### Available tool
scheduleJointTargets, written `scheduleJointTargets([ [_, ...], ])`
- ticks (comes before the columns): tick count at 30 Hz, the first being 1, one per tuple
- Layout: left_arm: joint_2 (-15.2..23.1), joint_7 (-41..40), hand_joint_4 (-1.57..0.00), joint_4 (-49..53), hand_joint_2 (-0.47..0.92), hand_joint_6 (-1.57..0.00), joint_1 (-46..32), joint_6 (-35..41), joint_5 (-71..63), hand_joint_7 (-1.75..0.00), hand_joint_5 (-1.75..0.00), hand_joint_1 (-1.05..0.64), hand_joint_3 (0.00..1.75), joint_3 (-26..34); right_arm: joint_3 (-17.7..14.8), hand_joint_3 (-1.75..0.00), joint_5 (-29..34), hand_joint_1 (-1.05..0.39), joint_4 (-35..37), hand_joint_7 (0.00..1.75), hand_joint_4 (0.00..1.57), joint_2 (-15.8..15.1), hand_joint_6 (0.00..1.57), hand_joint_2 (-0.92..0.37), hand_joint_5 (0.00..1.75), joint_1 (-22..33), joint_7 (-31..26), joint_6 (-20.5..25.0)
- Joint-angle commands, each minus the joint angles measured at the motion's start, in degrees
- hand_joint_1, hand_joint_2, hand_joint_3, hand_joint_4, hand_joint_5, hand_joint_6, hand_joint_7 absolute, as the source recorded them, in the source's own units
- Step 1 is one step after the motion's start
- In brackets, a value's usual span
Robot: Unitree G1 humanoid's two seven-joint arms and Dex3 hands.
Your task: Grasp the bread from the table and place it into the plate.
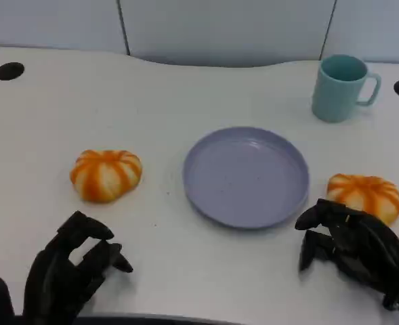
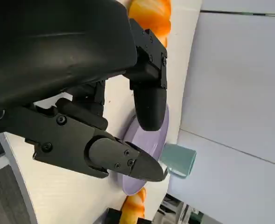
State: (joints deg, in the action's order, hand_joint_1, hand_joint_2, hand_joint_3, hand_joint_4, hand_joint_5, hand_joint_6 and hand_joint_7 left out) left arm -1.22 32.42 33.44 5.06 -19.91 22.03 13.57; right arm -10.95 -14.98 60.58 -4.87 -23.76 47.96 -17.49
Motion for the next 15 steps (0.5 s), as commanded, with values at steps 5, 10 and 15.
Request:
scheduleJointTargets([
  [5, 3.75, -1.51, -0.46, -4.3, 0.92, -0.28, 0.25, -8.24, -5.59, -1.58, -1.75, -0.57, 0.08, -1.47, 0.47, -0.11, 0.66, -0.51, 1.11, 1.06, 0.58, -0.06, 0.71, -0.92, 1.6, 2.3, -0.9, 1.28],
  [10, 6.48, -5.41, -0.35, -6.66, 0.92, -0.3, 1.3, -11.47, -11.9, -1.39, -1.67, -0.52, 0.06, -3.29, 0.75, -0.11, 0.77, -0.51, 0.04, 1.06, 0.59, -0.07, 0.73, -0.92, 1.6, 2.59, -1.22, 1.88],
  [15, 11.02, -11.46, -0.18, -10.36, 0.92, -0.27, 2.56, -11.86, -22.42, -1.09, -1.57, -0.57, 0.03, -5.77, 0.83, -0.1, 0.78, -0.52, 0.0, 1.07, 0.6, 0.11, 0.73, -0.92, 1.61, 2.68, -1.18, 2.06],
])
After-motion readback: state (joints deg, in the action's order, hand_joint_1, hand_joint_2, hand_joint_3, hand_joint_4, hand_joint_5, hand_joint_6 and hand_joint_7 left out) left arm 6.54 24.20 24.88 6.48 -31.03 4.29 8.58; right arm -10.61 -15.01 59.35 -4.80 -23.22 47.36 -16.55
